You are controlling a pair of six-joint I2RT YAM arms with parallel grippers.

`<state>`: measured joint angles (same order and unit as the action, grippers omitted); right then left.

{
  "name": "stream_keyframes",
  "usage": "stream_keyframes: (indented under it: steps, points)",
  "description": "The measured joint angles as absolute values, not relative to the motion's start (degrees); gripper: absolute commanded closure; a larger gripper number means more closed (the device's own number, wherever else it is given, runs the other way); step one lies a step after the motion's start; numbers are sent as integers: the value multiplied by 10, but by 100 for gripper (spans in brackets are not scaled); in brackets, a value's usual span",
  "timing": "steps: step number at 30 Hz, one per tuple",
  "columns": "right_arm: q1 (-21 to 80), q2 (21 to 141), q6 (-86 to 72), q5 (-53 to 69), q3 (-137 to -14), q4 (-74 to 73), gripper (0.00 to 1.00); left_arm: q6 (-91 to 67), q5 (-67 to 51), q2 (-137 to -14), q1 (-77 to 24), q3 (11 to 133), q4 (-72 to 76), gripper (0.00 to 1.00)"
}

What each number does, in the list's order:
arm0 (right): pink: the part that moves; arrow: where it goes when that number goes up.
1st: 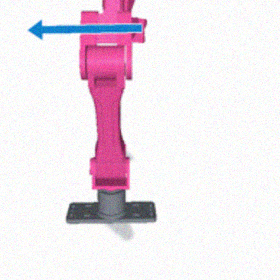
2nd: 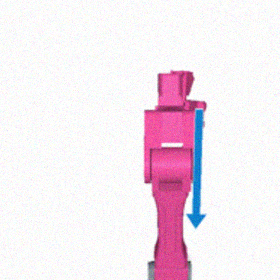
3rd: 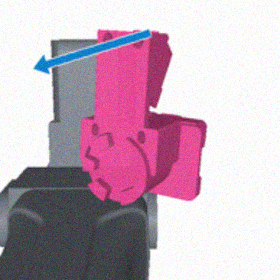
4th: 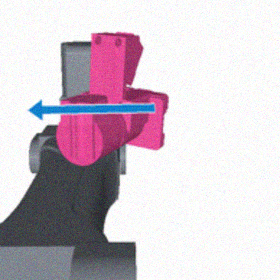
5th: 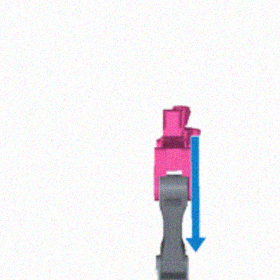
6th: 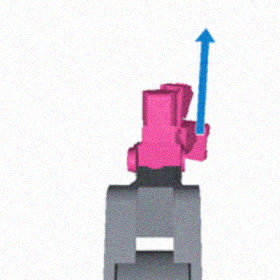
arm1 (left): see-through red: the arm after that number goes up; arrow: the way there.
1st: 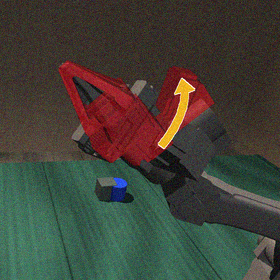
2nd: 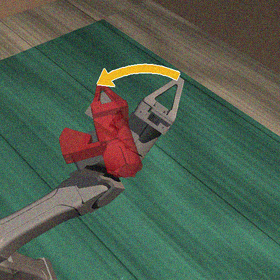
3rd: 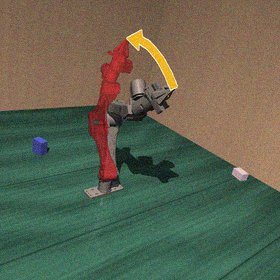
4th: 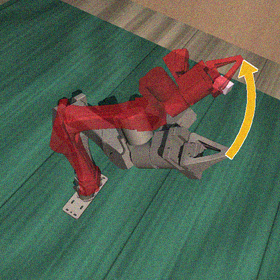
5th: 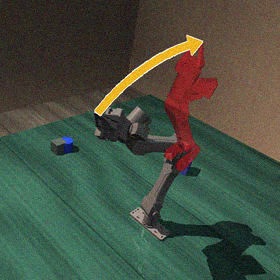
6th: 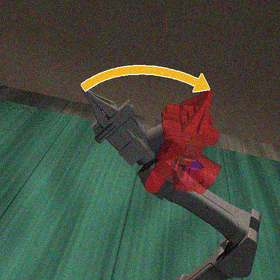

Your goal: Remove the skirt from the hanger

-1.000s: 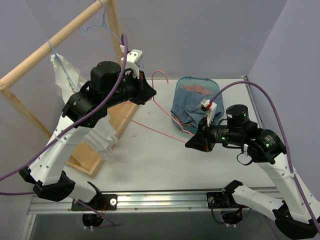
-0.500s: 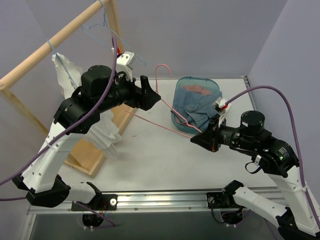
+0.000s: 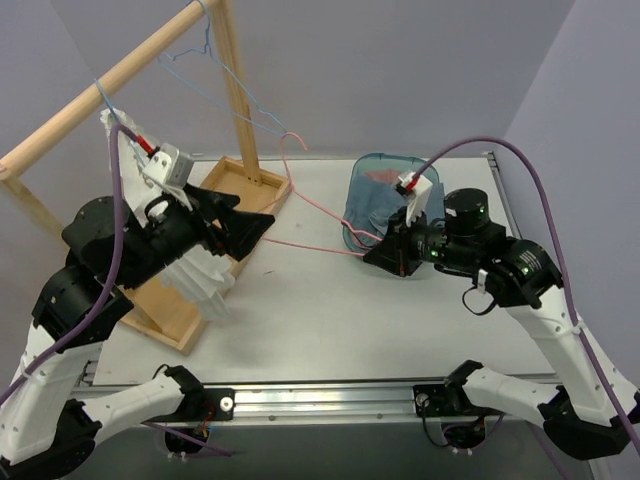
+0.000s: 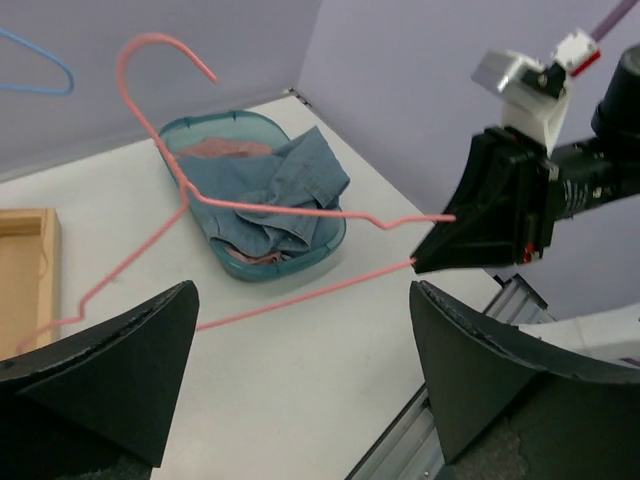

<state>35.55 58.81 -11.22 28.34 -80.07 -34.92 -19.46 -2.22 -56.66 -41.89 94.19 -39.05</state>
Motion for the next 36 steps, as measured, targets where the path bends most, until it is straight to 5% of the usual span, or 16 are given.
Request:
stream_keyframes:
  steps: [12, 26, 36]
  points:
    - [457, 849, -50, 206, -1021, -309, 100, -315, -82, -443, -420, 632, -361, 3]
    - [437, 1112, 36, 167, -1319, -262, 100, -397, -100, -371, -438, 558, -333, 6]
    - [435, 1136, 57, 167, -1331, -142, 100, -400, -108, -382, -443, 548, -322, 6]
